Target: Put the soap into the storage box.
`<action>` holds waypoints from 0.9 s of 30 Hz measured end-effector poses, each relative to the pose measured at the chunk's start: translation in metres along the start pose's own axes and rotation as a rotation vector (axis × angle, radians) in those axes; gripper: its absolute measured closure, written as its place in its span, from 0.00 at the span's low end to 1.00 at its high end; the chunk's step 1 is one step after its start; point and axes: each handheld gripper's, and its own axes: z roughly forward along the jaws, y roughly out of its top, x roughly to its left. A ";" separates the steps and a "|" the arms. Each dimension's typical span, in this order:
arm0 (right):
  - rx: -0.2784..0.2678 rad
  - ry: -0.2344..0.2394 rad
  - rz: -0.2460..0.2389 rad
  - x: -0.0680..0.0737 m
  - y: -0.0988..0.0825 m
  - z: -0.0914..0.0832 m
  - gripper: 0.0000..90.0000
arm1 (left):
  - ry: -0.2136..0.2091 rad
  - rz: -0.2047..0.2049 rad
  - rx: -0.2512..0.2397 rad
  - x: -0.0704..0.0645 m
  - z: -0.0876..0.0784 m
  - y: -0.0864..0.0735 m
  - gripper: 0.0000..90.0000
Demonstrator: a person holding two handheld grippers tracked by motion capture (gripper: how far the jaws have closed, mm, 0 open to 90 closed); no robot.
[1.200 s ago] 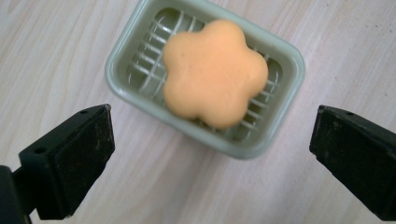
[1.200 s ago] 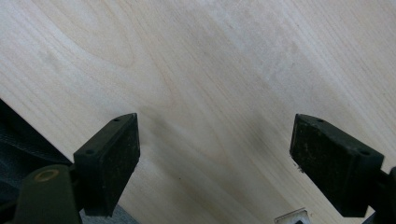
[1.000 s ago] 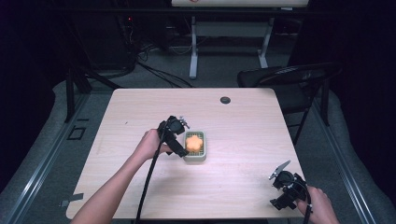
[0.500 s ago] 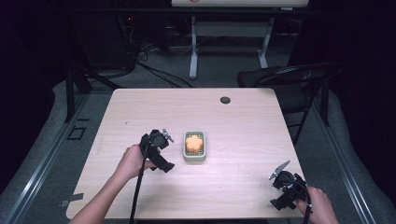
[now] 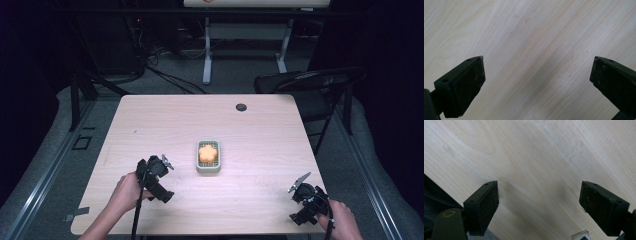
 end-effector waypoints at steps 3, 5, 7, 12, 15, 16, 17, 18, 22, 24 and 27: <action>-0.002 -0.008 0.003 0.001 0.000 0.000 0.17 | -0.010 -0.001 0.012 -0.001 0.002 -0.007 0.00; -0.001 -0.009 0.004 0.001 0.000 0.001 0.17 | -0.008 -0.006 0.018 -0.002 0.002 -0.010 0.00; -0.001 -0.007 0.004 0.001 0.000 0.001 0.17 | -0.005 -0.011 0.023 -0.002 0.002 -0.013 0.00; 0.001 -0.009 0.003 0.001 0.000 0.001 0.17 | -0.026 -0.020 0.031 -0.006 0.003 -0.024 0.00; -0.002 -0.008 0.002 0.001 0.000 0.002 0.17 | -0.027 -0.026 0.038 -0.008 0.006 -0.031 0.00; 0.001 -0.007 -0.001 0.001 0.000 0.002 0.17 | -0.026 -0.029 0.039 -0.008 0.008 -0.034 0.00; 0.005 -0.012 -0.003 0.001 0.000 0.001 0.17 | -0.030 -0.032 0.050 -0.009 0.010 -0.036 0.00; 0.004 -0.012 -0.003 0.002 0.000 0.001 0.17 | -0.033 -0.031 0.054 -0.009 0.013 -0.038 0.00; -0.002 -0.004 -0.005 0.002 0.000 0.002 0.17 | -0.033 -0.026 0.069 -0.009 0.018 -0.039 0.00; -0.006 -0.001 -0.005 0.003 0.000 0.002 0.17 | -0.036 -0.027 0.061 -0.009 0.019 -0.038 0.00; -0.001 -0.009 -0.012 0.002 0.000 0.002 0.17 | -0.034 -0.020 0.058 -0.008 0.021 -0.036 0.00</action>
